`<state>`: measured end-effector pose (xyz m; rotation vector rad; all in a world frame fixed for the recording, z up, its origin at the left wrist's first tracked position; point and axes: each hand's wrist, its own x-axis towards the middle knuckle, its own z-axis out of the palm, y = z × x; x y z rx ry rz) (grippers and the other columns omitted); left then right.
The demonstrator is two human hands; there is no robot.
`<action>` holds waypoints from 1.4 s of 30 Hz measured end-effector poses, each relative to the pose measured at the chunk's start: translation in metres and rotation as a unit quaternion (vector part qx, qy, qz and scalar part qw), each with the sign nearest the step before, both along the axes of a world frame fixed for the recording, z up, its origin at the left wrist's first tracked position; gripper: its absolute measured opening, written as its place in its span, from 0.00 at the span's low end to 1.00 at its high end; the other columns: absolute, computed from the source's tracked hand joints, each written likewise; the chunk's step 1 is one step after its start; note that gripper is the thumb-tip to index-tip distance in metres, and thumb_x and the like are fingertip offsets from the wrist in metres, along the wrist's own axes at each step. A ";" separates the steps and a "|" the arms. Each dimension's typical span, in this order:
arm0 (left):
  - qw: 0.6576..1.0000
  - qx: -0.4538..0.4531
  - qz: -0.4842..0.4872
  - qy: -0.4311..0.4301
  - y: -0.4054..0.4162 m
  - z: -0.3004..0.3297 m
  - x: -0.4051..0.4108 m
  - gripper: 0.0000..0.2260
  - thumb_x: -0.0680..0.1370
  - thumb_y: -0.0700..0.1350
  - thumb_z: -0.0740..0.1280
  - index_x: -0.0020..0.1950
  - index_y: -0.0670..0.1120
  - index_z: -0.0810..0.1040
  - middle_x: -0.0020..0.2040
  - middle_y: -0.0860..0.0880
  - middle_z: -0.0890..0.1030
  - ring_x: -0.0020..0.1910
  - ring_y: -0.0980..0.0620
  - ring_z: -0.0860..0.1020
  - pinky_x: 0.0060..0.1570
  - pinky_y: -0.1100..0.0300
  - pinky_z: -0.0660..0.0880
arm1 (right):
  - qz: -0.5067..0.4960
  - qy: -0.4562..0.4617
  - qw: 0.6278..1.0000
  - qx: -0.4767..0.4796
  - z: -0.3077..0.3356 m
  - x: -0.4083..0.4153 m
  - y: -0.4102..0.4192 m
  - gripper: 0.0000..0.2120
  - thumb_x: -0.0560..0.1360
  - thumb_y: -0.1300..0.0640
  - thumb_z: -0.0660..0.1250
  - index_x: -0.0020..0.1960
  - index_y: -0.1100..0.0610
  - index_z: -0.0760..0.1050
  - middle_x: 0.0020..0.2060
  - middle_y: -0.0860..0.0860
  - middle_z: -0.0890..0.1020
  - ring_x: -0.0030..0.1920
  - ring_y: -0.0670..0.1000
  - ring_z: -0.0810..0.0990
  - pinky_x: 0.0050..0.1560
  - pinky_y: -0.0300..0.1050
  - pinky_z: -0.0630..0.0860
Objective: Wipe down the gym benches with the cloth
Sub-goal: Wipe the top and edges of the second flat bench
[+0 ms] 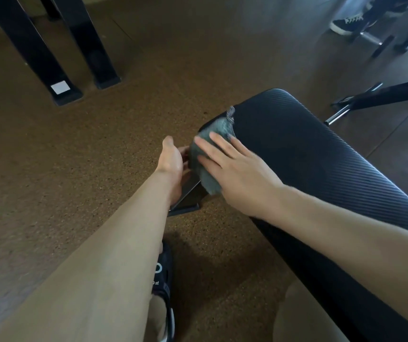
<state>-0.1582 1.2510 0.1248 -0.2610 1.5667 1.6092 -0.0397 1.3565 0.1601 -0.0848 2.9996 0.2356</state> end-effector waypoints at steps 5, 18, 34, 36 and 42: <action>1.000 -0.012 0.018 -0.020 0.000 0.003 0.001 0.31 0.83 0.64 0.46 0.68 0.44 0.77 0.59 0.43 0.82 0.58 0.46 0.80 0.55 0.51 0.77 | -0.051 0.016 0.999 0.010 -0.003 -0.034 -0.011 0.30 0.84 0.55 0.56 0.83 0.59 0.54 0.83 0.57 0.49 0.83 0.61 0.45 0.82 0.59 0.48; 0.999 -0.037 0.011 0.004 -0.001 -0.006 -0.007 0.33 0.84 0.62 0.42 0.53 0.46 0.84 0.54 0.47 0.85 0.59 0.50 0.79 0.67 0.53 0.68 | 0.033 -0.010 0.999 -0.010 -0.004 0.029 0.011 0.34 0.77 0.51 0.69 0.80 0.57 0.64 0.83 0.57 0.54 0.82 0.61 0.54 0.81 0.57 0.53; 0.991 -0.130 0.033 0.008 0.030 0.005 0.003 0.36 0.82 0.67 0.43 0.80 0.45 0.63 0.78 0.43 0.66 0.78 0.42 0.62 0.77 0.43 0.50 | -0.295 0.023 0.949 -0.112 0.014 -0.080 0.107 0.28 0.87 0.43 0.46 0.77 0.60 0.67 0.74 0.56 0.72 0.77 0.56 0.66 0.81 0.54 0.53; 0.991 -0.132 0.028 0.010 0.029 0.006 0.004 0.36 0.81 0.67 0.43 0.80 0.45 0.63 0.78 0.44 0.66 0.78 0.43 0.62 0.77 0.43 0.50 | -0.306 0.029 0.946 -0.102 0.008 -0.082 0.114 0.28 0.87 0.44 0.45 0.77 0.60 0.67 0.74 0.56 0.72 0.78 0.56 0.64 0.81 0.55 0.50; 0.992 -0.120 -0.013 0.040 0.022 0.011 0.006 0.36 0.83 0.66 0.42 0.79 0.44 0.65 0.76 0.44 0.71 0.76 0.44 0.66 0.78 0.45 0.56 | -0.263 0.031 0.958 -0.111 0.003 -0.077 0.074 0.29 0.86 0.44 0.49 0.80 0.60 0.62 0.79 0.55 0.65 0.81 0.56 0.57 0.82 0.56 0.48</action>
